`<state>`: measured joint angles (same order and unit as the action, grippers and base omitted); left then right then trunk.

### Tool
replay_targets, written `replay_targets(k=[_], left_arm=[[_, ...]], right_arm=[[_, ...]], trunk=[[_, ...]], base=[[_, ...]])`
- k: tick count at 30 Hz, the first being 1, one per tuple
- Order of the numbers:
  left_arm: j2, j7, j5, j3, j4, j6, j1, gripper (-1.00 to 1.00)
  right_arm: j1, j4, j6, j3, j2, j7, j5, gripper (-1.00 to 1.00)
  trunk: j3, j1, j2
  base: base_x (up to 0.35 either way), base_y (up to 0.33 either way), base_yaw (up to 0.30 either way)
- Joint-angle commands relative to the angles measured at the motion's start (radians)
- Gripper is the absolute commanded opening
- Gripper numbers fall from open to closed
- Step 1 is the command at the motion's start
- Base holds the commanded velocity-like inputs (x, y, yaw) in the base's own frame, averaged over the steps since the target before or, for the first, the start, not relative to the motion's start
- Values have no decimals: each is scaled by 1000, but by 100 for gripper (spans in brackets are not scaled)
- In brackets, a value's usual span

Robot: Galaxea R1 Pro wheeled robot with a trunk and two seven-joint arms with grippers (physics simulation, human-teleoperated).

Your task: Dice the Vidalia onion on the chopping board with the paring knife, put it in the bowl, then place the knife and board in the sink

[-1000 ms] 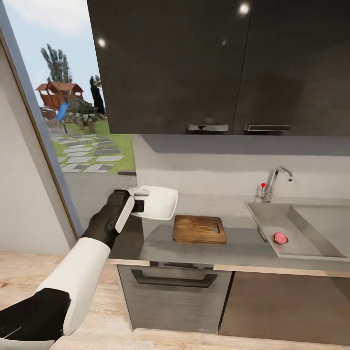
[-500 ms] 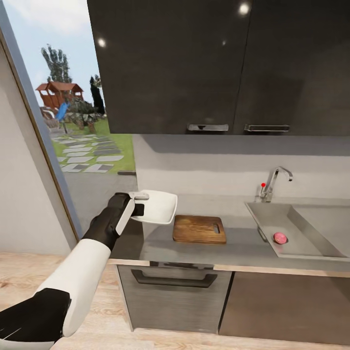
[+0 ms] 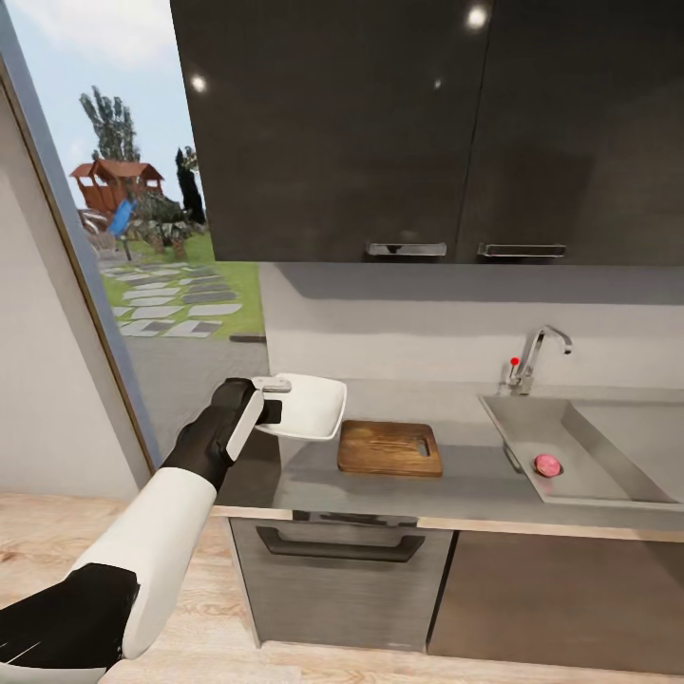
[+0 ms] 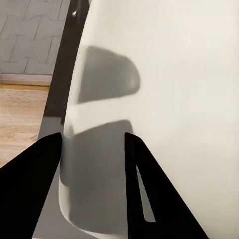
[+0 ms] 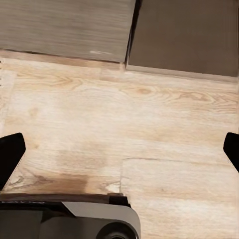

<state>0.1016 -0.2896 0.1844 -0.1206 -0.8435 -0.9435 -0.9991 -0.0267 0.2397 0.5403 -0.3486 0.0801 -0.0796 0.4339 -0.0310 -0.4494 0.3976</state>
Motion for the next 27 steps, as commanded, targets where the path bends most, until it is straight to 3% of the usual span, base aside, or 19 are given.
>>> replay_targets(k=[1, 19, 27], left_arm=[[0, -10, 10, -2, -1, -3, -1, -100], [0, -10, 10, -2, 0, -2, -1, -100], [0, -10, 10, -2, 2, -2, -1, -100]], right_arm=[[-1, -1, 10, -3, 0, -6, 11, 100], [-1, -5, 38, -9, -2, -11, 7, 100], [-1, -6, 38, -9, -2, -11, 6, 100]], trunk=[[-2, -1, 2], [-2, -1, 2], [-2, -1, 2]], base=[[0, 0, 0], [0, 0, 1], [0, 0, 196]])
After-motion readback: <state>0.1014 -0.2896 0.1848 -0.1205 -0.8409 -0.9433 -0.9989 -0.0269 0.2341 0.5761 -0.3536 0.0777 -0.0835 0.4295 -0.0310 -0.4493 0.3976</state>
